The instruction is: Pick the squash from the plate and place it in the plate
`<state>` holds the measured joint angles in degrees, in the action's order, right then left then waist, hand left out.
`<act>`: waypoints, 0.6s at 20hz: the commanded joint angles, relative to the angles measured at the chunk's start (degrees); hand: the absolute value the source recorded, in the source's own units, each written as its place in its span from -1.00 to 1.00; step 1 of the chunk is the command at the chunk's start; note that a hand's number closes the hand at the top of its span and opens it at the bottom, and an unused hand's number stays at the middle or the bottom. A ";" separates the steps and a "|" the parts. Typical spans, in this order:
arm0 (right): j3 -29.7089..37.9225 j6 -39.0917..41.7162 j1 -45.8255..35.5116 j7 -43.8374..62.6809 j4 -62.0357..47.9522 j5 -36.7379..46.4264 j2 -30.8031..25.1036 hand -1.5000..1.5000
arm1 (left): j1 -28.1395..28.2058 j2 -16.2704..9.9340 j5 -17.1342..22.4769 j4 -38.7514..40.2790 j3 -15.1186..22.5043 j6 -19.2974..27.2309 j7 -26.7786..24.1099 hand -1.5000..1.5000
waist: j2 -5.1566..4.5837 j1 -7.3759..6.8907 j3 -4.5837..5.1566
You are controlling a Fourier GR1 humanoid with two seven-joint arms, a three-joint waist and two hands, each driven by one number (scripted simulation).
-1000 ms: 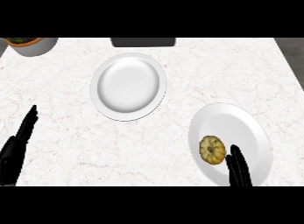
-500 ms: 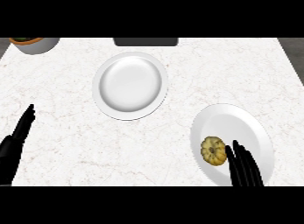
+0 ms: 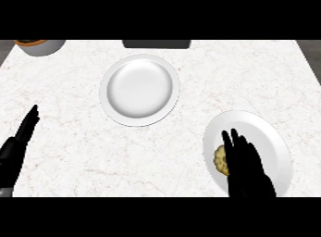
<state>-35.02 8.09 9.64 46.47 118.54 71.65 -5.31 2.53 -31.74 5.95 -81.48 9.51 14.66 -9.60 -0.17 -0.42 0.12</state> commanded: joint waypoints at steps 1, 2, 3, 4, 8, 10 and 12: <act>2.03 12.41 -3.86 4.73 -0.22 -1.00 0.56 -1.00 | -0.03 0.26 -0.69 -0.95 -0.38 -0.29 1.76 0.00 | 0.13 0.07 -0.09; 2.89 13.99 -7.23 5.91 -3.69 -0.31 2.29 -1.00 | 0.14 0.86 -0.84 -0.57 -0.46 -0.14 1.03 0.00 | 0.08 -0.13 -0.08; 4.40 14.97 -5.27 4.44 -2.29 -2.36 0.12 -1.00 | -0.88 1.63 -0.93 2.15 -1.12 -0.38 0.17 0.00 | 0.09 0.32 -0.09; 5.92 15.41 -6.12 3.81 -3.53 -3.26 -0.03 -1.00 | 2.88 3.48 -3.09 -2.39 1.44 2.06 0.95 0.00 | 0.17 0.00 -0.12; 6.94 12.98 -7.76 1.70 -8.91 -3.73 1.36 -1.00 | -1.38 0.83 -1.63 -2.87 -3.43 -3.72 4.57 0.00 | 0.19 0.30 -0.14; 10.51 17.20 -9.59 0.71 -6.79 -6.26 0.31 -1.00 | 0.11 5.87 -4.94 0.95 -2.30 -1.24 -0.05 0.00 | 0.18 0.37 -0.12; 9.28 19.21 -11.04 3.16 -8.67 -5.87 2.69 -1.00 | 4.61 4.55 -4.18 1.37 -3.69 -3.32 -5.02 0.00 | 0.18 0.15 -0.11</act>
<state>-27.35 23.17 1.66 48.26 111.49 67.04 -4.29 4.07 -28.64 3.04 -81.50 6.62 12.30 -10.20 -0.01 -0.19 0.00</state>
